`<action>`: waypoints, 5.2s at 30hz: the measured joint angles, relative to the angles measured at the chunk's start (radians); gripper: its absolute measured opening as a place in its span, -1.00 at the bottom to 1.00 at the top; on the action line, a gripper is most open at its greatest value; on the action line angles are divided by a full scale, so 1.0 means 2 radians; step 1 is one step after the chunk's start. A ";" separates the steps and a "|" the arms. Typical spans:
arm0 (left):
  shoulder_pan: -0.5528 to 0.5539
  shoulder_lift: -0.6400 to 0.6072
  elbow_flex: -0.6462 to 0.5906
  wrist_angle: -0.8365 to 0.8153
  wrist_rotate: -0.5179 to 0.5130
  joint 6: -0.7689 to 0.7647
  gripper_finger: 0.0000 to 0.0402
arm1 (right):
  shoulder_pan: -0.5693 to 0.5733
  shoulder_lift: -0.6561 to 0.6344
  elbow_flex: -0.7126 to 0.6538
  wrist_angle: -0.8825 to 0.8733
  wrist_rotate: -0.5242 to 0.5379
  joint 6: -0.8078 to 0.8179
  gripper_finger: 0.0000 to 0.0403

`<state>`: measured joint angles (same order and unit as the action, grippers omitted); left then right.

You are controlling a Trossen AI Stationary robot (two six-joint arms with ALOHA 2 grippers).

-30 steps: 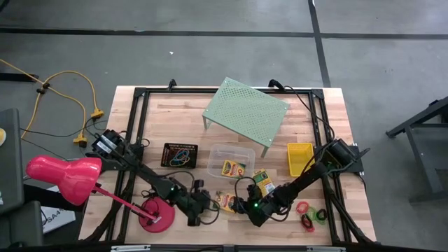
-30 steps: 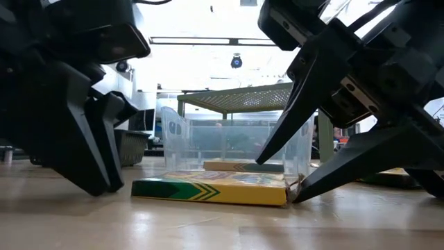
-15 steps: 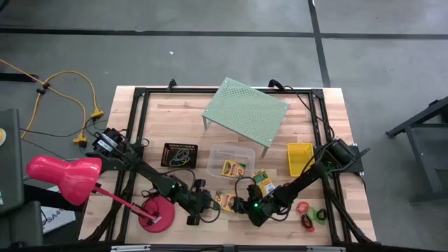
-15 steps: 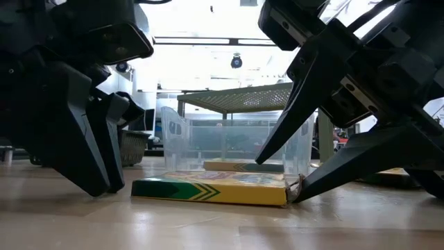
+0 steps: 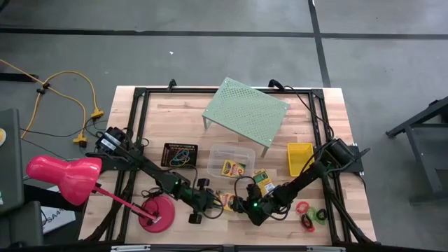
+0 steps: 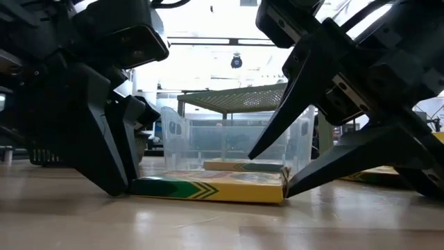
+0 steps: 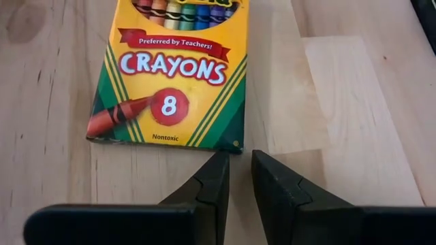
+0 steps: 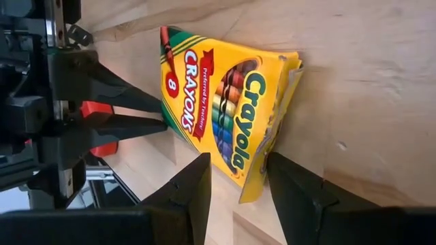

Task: Pick & Place Office Desk Supplies
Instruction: Put the left yellow crayon box into the transparent bin

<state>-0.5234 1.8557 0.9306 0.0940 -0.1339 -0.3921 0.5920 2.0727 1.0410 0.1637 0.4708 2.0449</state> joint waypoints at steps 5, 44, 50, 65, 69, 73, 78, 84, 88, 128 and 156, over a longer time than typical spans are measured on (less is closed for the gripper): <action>0.000 0.000 0.000 0.001 0.004 0.002 -0.69 | 0.000 0.000 -0.002 0.020 0.015 -0.011 -0.34; -0.009 -0.001 0.001 -0.009 0.013 -0.004 -0.69 | -0.004 0.000 -0.003 0.063 0.034 -0.068 -0.34; -0.009 -0.001 0.001 -0.009 0.013 -0.010 -0.68 | -0.006 0.000 -0.002 0.062 0.029 -0.066 -0.37; -0.009 -0.001 0.001 -0.012 0.014 -0.010 -0.68 | -0.006 0.000 -0.002 0.062 0.019 -0.071 -0.85; -0.010 -0.001 0.001 -0.013 0.015 -0.010 -0.68 | -0.006 0.000 -0.002 0.065 0.018 -0.081 -0.93; -0.015 0.000 0.001 -0.014 0.011 -0.009 -0.68 | -0.005 -0.009 -0.002 0.070 0.020 -0.104 -0.97; -0.021 -0.001 0.001 -0.014 0.009 -0.009 -0.68 | -0.006 -0.034 -0.005 0.057 0.056 -0.163 -0.98; -0.022 -0.002 0.001 -0.011 -0.006 -0.009 -0.68 | -0.010 -0.069 -0.002 0.059 0.069 -0.199 -0.99; -0.023 -0.009 0.001 -0.013 -0.009 -0.008 -0.68 | -0.013 -0.085 -0.003 0.063 0.066 -0.222 -0.99; -0.077 -0.018 0.000 -0.017 -0.037 -0.017 -0.68 | -0.046 -0.105 -0.002 0.215 0.183 -0.386 -0.99; -0.081 -0.019 0.000 -0.017 -0.040 -0.017 -0.68 | -0.091 -0.105 -0.002 0.134 0.231 -0.376 -0.99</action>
<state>-0.6861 1.8187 0.9314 0.0601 -0.2146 -0.4257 0.4090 1.8622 1.0374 0.4318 0.9338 1.2937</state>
